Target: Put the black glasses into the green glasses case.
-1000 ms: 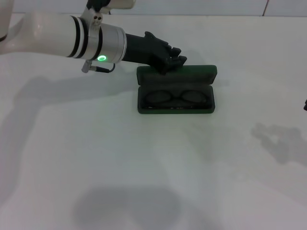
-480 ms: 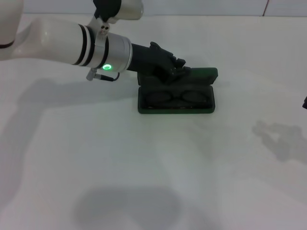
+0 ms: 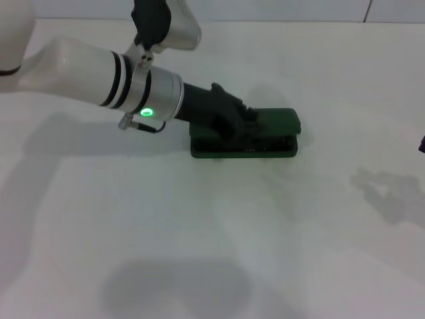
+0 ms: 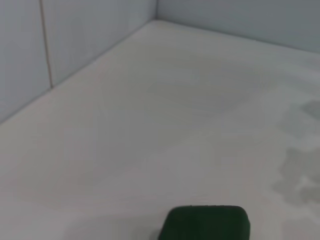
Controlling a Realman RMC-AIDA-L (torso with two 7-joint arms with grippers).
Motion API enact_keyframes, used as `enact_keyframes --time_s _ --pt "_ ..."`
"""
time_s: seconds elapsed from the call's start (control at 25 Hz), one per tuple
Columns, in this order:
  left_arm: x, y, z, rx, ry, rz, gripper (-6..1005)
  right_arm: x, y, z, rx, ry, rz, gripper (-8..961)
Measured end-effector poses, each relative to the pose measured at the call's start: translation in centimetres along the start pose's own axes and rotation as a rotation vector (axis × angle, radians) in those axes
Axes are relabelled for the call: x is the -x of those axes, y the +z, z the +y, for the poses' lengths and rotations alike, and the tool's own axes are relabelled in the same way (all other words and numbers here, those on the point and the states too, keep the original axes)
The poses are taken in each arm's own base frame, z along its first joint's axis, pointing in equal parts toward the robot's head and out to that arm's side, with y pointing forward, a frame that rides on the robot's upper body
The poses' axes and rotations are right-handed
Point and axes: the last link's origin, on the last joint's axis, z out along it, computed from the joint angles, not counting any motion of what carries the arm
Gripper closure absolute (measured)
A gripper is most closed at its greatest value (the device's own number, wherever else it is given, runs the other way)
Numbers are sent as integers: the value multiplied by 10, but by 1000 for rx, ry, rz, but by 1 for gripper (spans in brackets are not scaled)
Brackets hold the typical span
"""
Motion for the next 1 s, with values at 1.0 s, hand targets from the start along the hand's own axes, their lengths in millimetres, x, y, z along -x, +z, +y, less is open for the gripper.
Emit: enact_keyframes --time_s 1.0 --pt "11 -118 65 200 129 560 652 -4 22 29 237 -188 10 668"
